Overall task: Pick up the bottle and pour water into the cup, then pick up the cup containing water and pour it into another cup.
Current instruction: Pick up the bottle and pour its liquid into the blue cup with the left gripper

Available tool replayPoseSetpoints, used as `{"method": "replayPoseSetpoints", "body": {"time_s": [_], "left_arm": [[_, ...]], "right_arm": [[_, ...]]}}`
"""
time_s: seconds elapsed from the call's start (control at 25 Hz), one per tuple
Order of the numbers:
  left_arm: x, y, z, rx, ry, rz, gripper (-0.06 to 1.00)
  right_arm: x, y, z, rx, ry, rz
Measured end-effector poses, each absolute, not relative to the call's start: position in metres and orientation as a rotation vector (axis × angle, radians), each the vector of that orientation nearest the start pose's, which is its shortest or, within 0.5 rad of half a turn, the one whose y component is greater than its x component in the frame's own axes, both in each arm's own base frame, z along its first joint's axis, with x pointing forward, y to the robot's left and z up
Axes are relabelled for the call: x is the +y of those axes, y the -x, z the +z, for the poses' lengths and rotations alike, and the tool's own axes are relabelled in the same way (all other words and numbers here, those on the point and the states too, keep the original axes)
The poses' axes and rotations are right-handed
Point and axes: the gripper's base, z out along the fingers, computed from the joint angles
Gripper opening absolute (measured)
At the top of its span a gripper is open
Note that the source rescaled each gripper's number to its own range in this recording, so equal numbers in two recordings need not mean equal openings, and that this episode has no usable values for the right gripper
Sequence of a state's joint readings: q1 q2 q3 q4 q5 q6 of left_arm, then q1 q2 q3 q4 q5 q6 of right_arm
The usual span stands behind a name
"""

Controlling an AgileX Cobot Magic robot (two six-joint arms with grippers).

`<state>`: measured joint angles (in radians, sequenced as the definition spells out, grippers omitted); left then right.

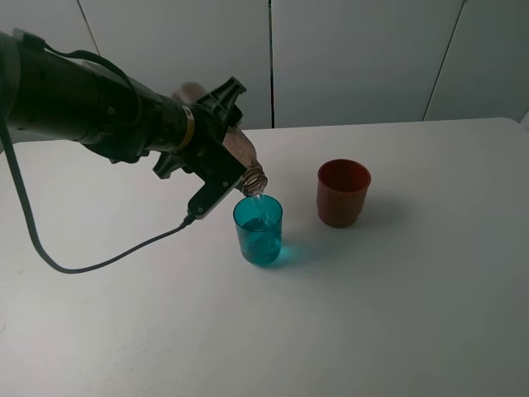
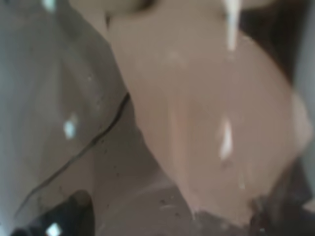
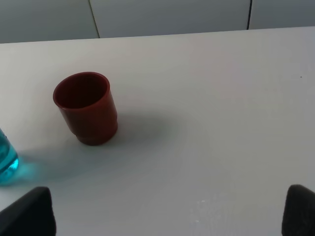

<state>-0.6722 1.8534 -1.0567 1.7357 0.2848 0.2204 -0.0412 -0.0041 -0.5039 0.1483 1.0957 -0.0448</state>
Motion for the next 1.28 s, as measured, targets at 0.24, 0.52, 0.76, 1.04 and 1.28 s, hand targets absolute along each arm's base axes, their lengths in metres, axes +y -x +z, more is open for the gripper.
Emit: {"method": "replayPoseSetpoints", "body": {"time_s": [0.24, 0.52, 0.76, 1.04, 1.28], "left_arm": [[-0.2227, -0.3204, 0.1831, 0.75, -2.283, 0.979, 0.0], [-0.2227, -0.3204, 0.1831, 0.717, -2.3, 0.993, 0.0], [-0.2229, -0.3207, 0.1835, 0.694, -2.31, 1.003, 0.0], [-0.2218, -0.3213, 0.1839, 0.691, -2.315, 1.025, 0.0], [-0.2246, -0.3193, 0.1843, 0.657, -2.328, 1.038, 0.0]], "right_arm": [[0.0123, 0.0074, 0.2762, 2.064, 0.014, 0.125], [0.0123, 0.0074, 0.2762, 2.064, 0.014, 0.125], [0.0123, 0.0074, 0.2762, 2.064, 0.014, 0.125], [0.0123, 0.0074, 0.2762, 2.064, 0.014, 0.125], [0.0123, 0.0074, 0.2762, 2.064, 0.014, 0.125]]}}
